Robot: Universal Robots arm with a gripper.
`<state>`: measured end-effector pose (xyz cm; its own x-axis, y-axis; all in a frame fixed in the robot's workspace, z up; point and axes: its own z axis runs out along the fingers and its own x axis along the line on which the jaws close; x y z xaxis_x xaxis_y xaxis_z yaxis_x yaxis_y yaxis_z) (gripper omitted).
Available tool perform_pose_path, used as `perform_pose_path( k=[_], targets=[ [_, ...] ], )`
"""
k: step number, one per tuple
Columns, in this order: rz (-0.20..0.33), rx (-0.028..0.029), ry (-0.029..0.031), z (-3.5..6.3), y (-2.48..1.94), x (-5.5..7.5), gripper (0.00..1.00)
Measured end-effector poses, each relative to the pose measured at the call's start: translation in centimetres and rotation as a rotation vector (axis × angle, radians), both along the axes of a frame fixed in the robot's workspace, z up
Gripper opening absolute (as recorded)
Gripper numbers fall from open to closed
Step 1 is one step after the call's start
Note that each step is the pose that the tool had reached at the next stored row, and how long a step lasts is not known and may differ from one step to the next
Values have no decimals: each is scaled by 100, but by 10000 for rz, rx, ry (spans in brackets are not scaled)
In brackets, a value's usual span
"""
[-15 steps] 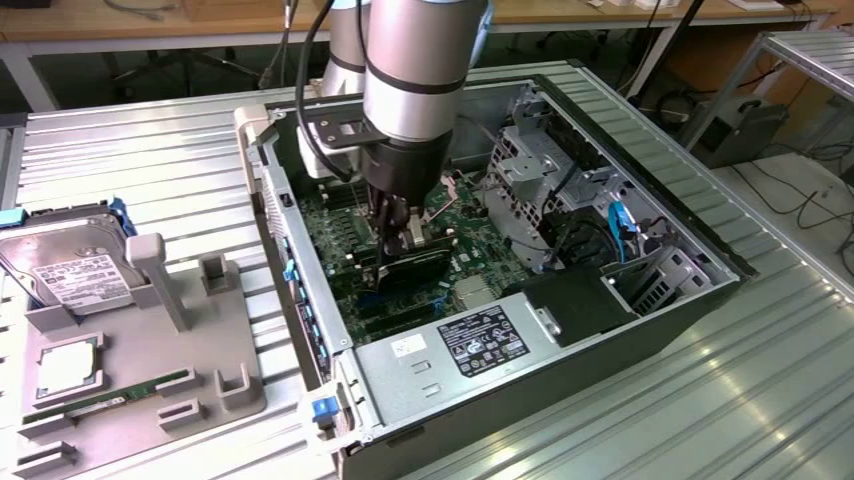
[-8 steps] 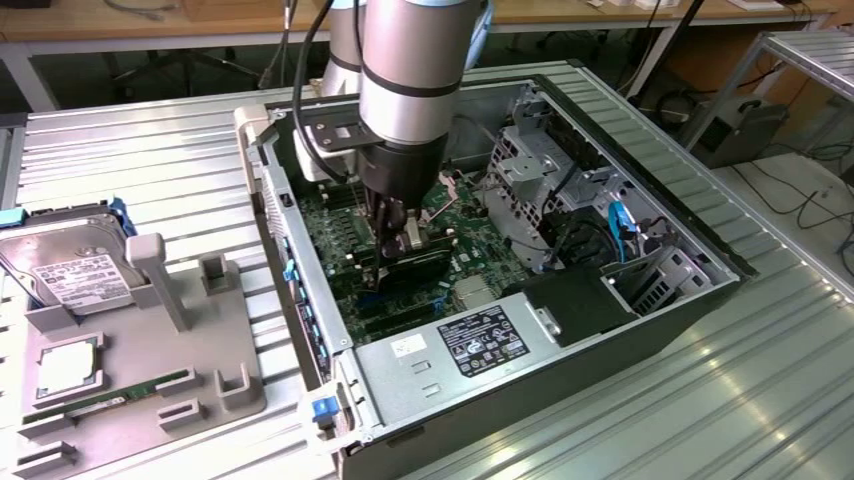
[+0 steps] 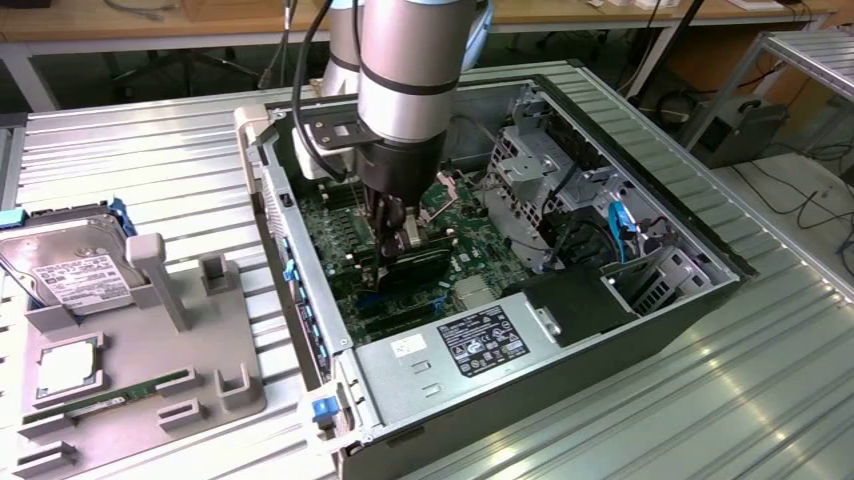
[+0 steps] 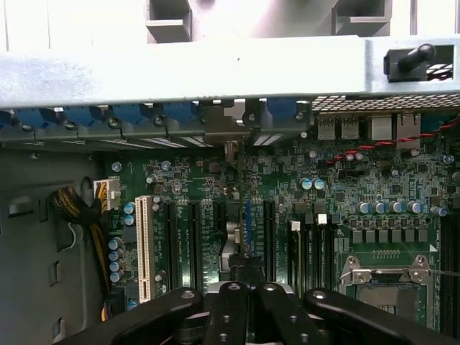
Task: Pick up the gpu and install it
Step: 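Press down on the gpu until it lock into place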
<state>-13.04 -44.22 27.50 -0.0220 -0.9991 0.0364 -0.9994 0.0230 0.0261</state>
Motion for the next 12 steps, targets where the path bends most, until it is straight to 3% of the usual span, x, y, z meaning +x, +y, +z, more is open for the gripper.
perform_pose_path(
  k=[12],
  targets=[
    [0, -3, -4, -9, 7, -30, 11]
  ],
)
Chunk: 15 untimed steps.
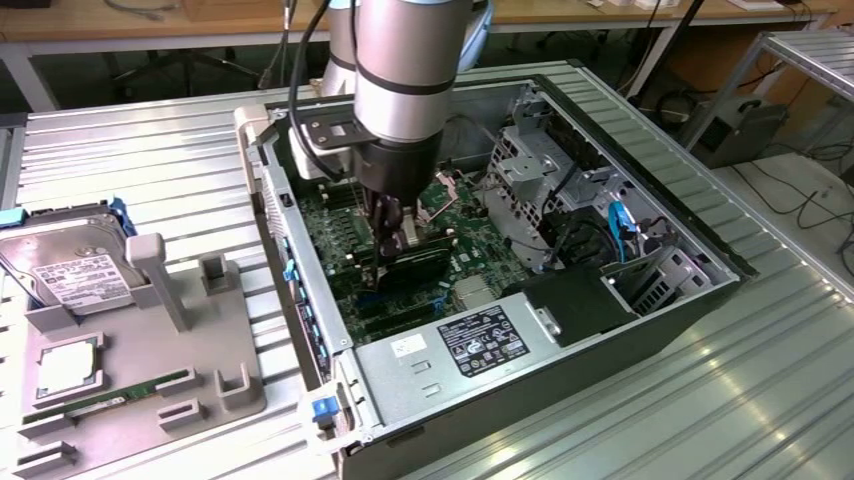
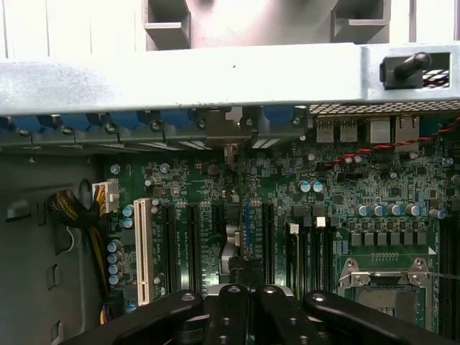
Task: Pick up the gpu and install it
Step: 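Press down on the gpu until it lock into place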
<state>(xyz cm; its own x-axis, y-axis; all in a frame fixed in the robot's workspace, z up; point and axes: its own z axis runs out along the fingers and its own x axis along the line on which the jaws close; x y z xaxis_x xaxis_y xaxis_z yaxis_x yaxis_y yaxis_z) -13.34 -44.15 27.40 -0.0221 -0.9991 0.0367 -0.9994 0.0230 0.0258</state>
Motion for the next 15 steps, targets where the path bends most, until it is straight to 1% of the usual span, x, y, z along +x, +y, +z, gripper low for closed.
perform_pose_path(
  k=[6, 8, 10, 11, 12, 13, 15],
  targets=[
    [1, -1, -9, -17, 0, -14, 11],
    [0, 19, -23, -33, 2, -15, 11],
    [0, 5, -15, -30, 1, -17, 11],
    [-1, 8, -15, -15, 1, -18, 11],
    [-1, 5, -16, 23, 1, -18, 11],
    [-1, 4, -14, 95, 2, -17, 11],
    [0, 3, -15, 192, 3, -16, 11]
  ],
)
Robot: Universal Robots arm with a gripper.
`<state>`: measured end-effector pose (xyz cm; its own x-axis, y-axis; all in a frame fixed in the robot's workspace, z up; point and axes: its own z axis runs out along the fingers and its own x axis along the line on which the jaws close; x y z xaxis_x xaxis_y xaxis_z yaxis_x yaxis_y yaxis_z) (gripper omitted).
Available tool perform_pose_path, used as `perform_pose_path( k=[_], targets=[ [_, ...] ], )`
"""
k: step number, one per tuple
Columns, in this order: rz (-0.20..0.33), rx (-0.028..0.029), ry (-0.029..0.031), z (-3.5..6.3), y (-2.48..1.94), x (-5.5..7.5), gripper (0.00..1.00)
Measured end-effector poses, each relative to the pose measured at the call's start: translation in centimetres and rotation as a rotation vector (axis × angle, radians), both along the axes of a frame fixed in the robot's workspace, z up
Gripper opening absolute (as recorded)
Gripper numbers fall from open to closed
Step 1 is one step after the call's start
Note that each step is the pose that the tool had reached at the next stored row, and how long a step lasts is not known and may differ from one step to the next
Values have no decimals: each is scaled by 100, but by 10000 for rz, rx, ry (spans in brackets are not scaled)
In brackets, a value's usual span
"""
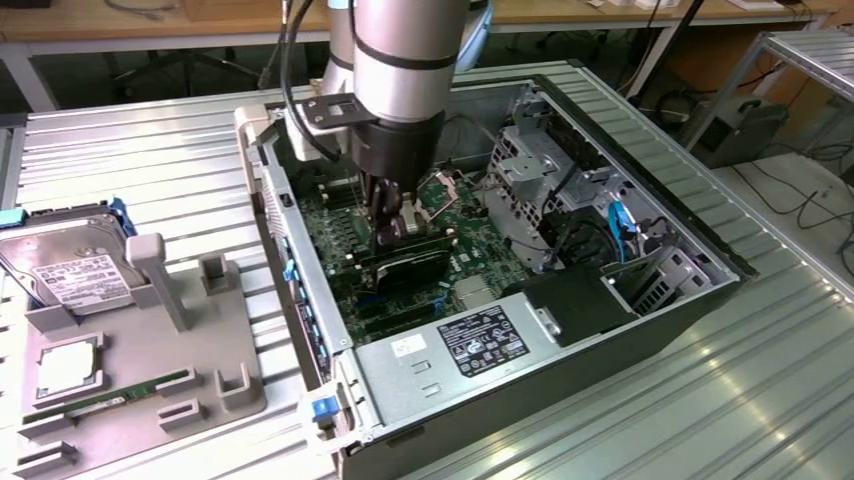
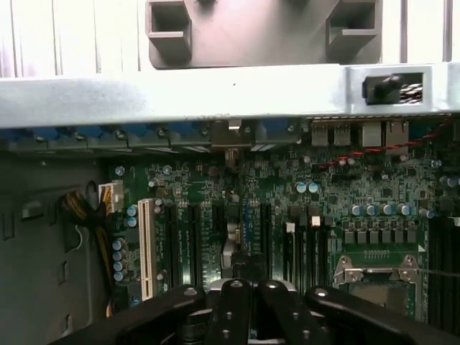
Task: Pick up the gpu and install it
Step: 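Press down on the gpu until it lock into place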
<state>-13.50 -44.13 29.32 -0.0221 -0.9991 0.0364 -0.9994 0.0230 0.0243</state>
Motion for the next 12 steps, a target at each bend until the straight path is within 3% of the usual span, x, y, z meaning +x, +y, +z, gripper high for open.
perform_pose_path(
  k=[2, 12],
  targets=[
    [0, -3, 2, 48, 0, 0, 11],
    [0, 0, 0, 47, 0, 0, 11]
  ],
)
